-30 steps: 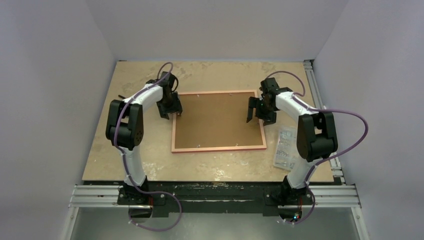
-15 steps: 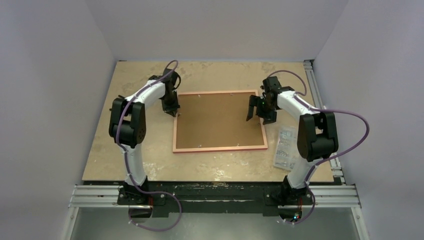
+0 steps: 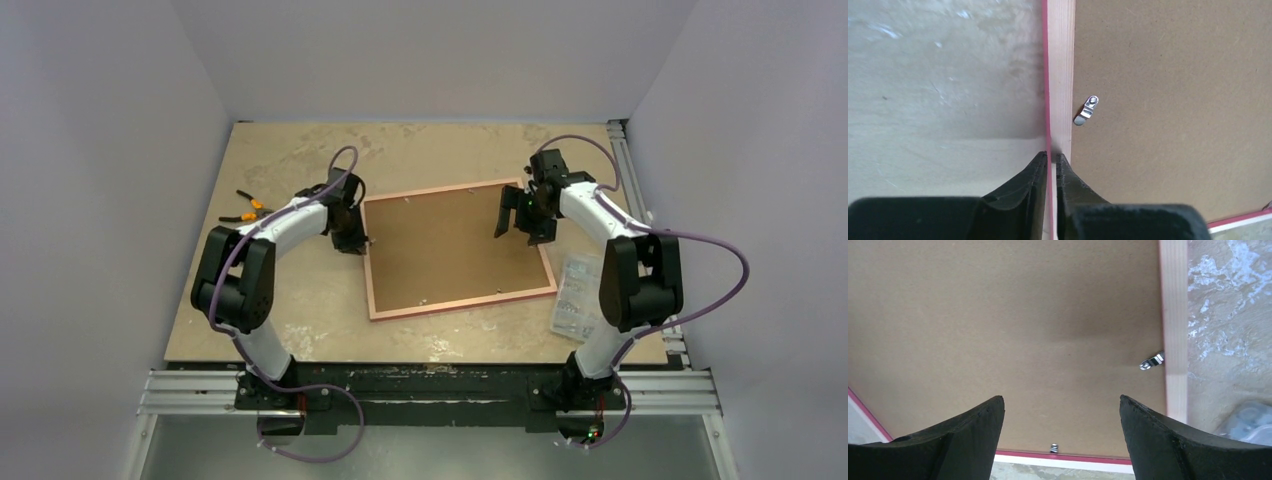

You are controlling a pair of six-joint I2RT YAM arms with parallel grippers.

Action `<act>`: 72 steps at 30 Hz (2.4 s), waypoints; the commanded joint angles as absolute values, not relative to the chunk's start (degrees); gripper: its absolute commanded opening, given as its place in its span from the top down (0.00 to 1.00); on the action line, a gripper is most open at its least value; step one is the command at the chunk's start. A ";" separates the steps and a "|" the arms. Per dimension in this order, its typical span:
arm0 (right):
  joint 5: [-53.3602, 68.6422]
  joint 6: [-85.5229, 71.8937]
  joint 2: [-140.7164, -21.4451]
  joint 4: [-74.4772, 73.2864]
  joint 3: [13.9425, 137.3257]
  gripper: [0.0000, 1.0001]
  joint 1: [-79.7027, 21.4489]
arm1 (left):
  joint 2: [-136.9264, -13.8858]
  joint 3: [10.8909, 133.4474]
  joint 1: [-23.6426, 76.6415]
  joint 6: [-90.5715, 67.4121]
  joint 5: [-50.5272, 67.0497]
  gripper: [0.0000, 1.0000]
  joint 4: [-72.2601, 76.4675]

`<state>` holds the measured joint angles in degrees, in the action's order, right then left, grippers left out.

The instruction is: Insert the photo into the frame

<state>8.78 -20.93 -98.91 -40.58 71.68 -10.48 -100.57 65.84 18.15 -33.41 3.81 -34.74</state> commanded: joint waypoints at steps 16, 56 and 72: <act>9.32 -19.80 -96.06 -41.48 72.43 0.16 -9.93 | -102.72 71.46 21.62 -36.12 3.72 0.39 -38.29; 7.51 -19.71 -95.20 -41.70 72.88 0.16 -9.07 | -103.04 66.81 22.18 -36.93 3.61 0.53 -35.96; -2.61 -22.48 -98.24 -43.03 73.98 0.07 -2.59 | -64.56 43.26 15.64 -41.34 19.04 0.16 -21.72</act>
